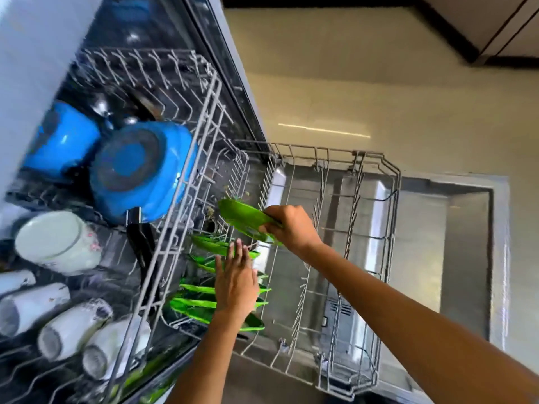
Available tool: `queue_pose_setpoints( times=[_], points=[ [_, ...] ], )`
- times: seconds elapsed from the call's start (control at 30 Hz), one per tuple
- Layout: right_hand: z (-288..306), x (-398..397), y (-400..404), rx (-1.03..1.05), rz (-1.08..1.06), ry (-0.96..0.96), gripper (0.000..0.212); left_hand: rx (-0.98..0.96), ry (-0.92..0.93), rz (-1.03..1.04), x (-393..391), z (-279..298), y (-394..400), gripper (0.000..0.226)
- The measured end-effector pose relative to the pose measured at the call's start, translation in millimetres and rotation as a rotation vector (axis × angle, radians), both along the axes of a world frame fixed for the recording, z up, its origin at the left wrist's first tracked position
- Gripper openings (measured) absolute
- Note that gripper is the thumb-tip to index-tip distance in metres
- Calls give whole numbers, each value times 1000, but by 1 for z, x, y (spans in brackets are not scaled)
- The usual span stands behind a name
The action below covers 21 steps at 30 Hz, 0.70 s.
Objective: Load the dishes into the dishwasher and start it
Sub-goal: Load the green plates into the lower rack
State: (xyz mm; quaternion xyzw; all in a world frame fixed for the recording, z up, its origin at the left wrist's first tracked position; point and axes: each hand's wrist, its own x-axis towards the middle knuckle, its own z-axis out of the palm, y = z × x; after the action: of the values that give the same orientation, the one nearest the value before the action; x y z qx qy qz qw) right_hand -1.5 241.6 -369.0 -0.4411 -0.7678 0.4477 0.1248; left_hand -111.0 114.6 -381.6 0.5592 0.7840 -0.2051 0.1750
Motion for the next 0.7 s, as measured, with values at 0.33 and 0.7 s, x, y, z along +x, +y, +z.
queue_pose_setpoints(
  times=[0.33,0.7],
  points=[
    [-33,-51,15,-44,129,-16,22,25,-19,13,-2,-18,-1,59],
    [-65,-86,4,-189,238,-77,35,162,-24,-7,-10,-27,-24,74]
  ],
)
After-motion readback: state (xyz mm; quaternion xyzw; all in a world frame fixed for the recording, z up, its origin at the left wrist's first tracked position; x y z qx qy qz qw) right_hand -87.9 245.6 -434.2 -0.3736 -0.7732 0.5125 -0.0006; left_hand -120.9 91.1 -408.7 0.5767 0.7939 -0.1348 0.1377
